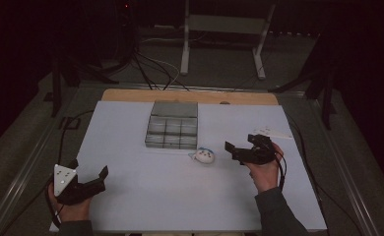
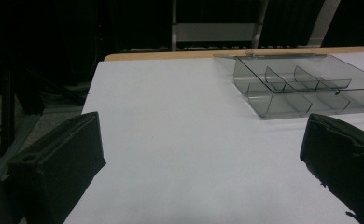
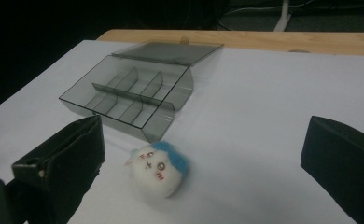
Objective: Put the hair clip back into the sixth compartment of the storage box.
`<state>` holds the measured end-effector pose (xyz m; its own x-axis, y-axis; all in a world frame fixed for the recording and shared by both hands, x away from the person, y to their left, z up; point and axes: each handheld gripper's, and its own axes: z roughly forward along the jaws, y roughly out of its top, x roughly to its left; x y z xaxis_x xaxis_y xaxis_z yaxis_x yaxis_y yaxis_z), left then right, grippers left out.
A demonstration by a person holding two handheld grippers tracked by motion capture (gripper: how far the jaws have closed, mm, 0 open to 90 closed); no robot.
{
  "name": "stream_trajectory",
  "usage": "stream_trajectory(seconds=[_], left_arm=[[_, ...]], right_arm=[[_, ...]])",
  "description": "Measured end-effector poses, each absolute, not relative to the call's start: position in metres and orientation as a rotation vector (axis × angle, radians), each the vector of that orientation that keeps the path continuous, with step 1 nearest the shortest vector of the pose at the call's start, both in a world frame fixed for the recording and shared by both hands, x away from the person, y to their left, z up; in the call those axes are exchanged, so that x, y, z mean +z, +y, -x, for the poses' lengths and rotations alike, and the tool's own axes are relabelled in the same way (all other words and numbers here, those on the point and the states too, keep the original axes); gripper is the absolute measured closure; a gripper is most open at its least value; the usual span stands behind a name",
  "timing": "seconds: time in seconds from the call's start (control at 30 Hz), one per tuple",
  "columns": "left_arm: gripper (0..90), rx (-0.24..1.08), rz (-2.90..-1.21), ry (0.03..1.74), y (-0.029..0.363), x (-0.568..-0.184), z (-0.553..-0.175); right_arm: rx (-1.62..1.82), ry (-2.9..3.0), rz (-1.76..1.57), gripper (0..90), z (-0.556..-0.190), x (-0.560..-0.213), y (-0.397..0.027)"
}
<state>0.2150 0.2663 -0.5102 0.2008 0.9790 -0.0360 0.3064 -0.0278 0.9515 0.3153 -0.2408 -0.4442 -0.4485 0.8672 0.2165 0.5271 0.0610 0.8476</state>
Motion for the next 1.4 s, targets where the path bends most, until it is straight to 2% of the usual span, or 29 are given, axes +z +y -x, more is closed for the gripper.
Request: stream_trajectory(seconds=[1.4], left_arm=[[0.6, 0.872, -1.501, 1.289, 0.269, -0.512, -0.216]], right_arm=[[1.29, 2.096, -1.436, 0.0, -0.345, -0.473, -0.205]])
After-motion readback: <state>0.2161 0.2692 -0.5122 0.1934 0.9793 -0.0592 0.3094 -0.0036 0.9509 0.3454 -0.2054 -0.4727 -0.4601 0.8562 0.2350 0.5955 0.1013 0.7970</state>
